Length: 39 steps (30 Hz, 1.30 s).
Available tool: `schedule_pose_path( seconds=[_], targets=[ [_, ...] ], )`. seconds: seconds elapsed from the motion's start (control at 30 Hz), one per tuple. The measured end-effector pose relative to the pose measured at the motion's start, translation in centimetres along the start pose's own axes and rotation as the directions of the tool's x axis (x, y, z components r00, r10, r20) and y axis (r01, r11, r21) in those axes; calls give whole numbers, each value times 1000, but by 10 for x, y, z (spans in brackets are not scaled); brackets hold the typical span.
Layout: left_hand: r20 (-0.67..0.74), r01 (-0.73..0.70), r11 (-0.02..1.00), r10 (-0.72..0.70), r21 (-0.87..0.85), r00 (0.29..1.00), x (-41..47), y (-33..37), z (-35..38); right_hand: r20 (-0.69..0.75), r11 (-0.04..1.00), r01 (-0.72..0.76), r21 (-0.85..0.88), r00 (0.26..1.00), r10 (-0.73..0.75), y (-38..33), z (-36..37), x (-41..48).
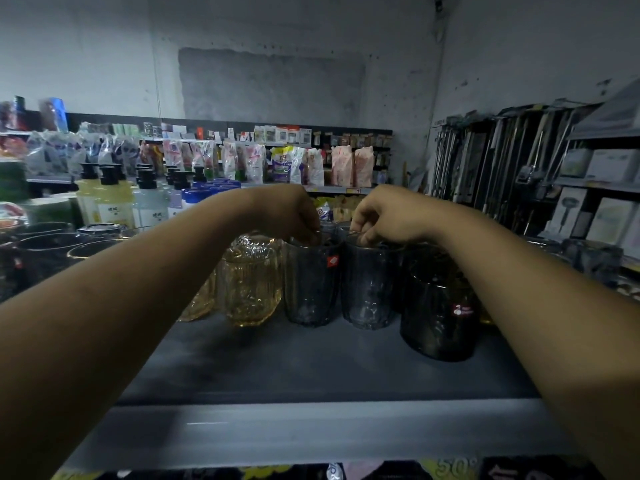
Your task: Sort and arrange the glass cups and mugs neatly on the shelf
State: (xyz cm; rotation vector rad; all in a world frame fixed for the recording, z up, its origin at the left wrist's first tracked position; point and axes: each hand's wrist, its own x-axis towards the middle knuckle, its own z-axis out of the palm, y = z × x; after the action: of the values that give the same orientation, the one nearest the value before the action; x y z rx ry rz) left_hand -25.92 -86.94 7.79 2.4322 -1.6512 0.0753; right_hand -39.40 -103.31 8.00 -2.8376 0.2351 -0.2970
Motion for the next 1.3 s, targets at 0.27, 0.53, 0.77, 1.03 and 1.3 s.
schedule_pose_path(
  seconds=[0.27,0.53,0.77,1.03,1.3],
  targets=[
    [22,-1,1000,1,2,1000,-8,5,-3,13,1000,-2,-3,1000,2,-4,-2,-3],
    [-388,-2,997,-28,-76,921,-67,32,-2,-293,988,137,-73,944,-153,-14,5,-52],
    [-677,-31,973,-136,-228,723,-191,96,48,-443,866,499,38,785,-433,-50,48,-134],
    [-577,242,829,-532,-505,620,-350,136,147,-223,709,568,417,820,-526,-101,166,-211],
    [-490,446,582,-813,-680,314,-528,155,249,13,711,323,624,906,-423,-175,313,-288]
  ],
)
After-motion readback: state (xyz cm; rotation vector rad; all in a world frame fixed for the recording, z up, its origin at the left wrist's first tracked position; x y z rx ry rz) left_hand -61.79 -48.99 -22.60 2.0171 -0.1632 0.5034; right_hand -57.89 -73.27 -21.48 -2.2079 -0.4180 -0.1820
